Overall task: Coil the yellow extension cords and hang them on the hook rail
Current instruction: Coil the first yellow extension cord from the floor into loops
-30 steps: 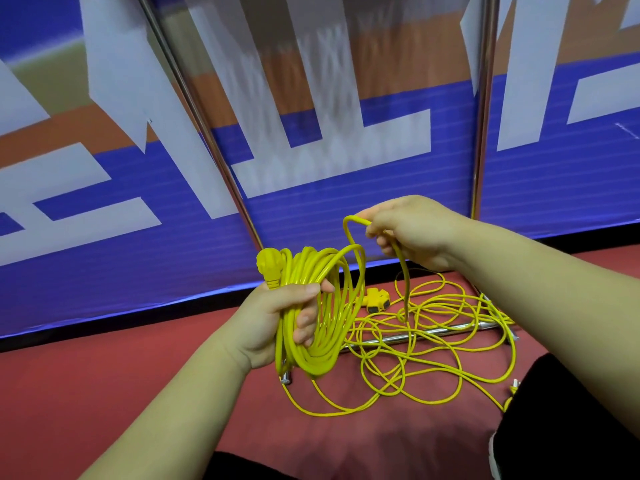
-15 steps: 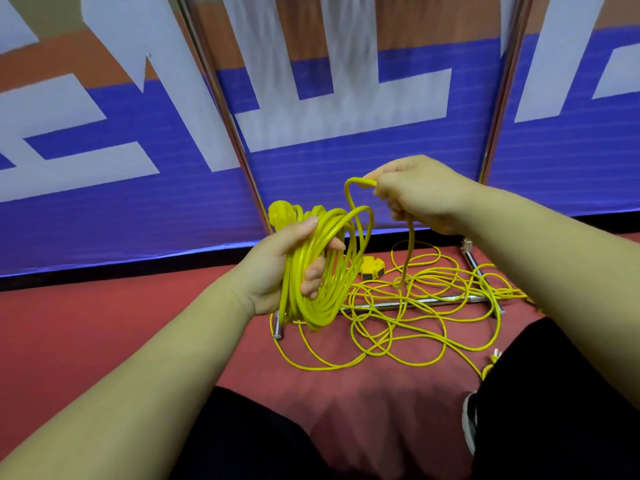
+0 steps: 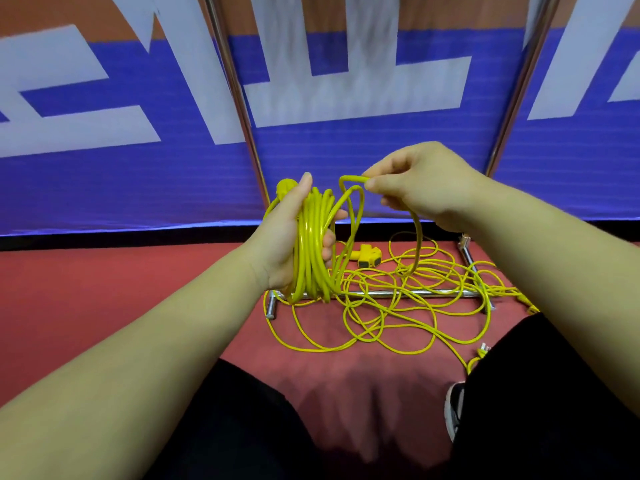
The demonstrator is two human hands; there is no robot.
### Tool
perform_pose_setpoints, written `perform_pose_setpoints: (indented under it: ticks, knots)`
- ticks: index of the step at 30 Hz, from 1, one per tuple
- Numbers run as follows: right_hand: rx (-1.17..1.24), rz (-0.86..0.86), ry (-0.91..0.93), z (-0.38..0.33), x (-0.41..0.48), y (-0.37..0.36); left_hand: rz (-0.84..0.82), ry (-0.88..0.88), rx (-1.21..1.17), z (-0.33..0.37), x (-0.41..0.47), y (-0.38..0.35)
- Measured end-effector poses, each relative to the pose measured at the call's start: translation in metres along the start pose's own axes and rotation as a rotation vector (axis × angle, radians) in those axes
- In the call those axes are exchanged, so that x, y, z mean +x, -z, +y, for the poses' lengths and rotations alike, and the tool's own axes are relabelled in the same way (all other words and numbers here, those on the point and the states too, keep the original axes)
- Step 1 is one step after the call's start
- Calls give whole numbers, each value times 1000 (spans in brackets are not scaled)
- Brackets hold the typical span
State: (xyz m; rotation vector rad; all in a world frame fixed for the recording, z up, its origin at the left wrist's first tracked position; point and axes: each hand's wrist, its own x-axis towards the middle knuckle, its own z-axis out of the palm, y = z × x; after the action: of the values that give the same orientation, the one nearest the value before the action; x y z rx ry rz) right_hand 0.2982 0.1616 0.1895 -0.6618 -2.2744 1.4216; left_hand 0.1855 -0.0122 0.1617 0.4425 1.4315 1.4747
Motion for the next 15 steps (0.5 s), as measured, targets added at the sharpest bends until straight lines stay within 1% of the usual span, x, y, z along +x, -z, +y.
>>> perform_pose_setpoints:
  ticks: [1, 3, 5, 8, 15]
  knots:
    - [33, 31, -7, -1, 1, -3, 15, 4, -31, 0, 1, -1]
    - [82, 32, -28, -4, 0, -8, 47, -5, -79, 1, 3, -2]
    - [87, -24, -36, -7, -3, -12, 78, -18, -107, 2, 5, -2]
    - [27, -120, 3, -11, -10, -15, 117, -36, -119, 3, 6, -1]
    - [51, -240, 74, -23, -24, -15, 192, -96, -137, 1, 13, 1]
